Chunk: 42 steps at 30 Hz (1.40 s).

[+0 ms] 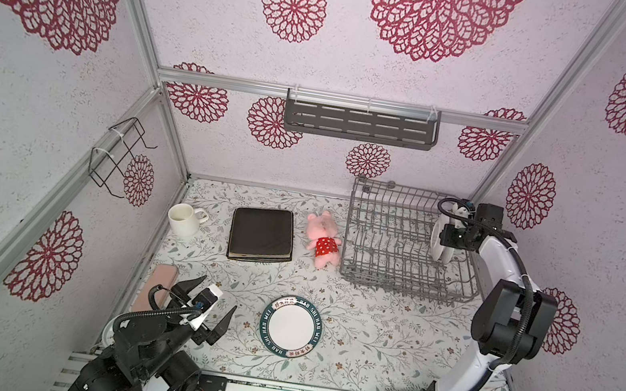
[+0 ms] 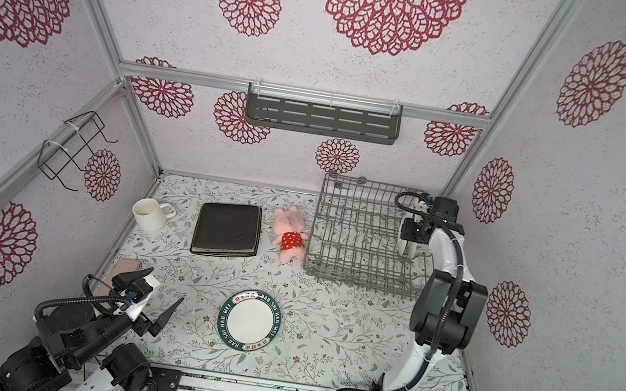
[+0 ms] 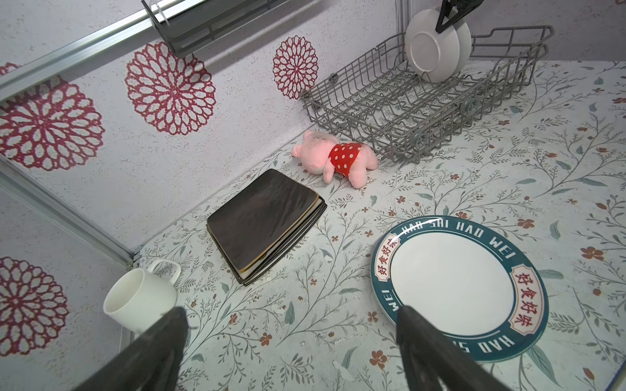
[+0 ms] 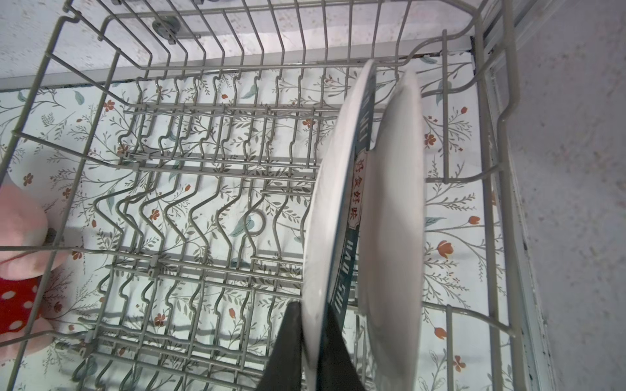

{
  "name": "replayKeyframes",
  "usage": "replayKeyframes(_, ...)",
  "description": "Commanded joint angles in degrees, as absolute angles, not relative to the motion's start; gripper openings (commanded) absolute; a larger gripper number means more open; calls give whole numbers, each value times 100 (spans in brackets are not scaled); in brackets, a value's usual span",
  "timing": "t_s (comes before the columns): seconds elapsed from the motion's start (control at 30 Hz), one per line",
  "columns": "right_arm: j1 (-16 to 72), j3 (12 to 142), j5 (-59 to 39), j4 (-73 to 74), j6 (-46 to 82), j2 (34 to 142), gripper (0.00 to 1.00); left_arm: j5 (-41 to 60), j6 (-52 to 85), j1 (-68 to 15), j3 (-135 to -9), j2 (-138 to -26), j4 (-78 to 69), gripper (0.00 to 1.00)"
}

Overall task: Unload the plates from the dish rack
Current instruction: 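Lower the right gripper and close it on the nearer white plate's rim, then lift the white plate out of the rack toward the plate stack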

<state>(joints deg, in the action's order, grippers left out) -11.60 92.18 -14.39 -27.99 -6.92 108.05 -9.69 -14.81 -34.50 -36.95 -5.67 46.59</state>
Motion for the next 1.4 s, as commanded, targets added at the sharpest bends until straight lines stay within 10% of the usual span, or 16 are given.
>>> replayKeyframes(0.0,-1180,9608,-1585,-2761,-765,10698,3,-975,-1537,-3560,-3647,-639,4565,97)
replayKeyframes(0.8,-821,9459,-3074,-2636,-676,9659,0,-892,-1558,-3560,-3647,-488,4573,97)
replayKeyframes(1.37,3045,6624,-1343,-1157,-3654,6796,0,-888,-1564,-3566,-3639,-508,4561,97)
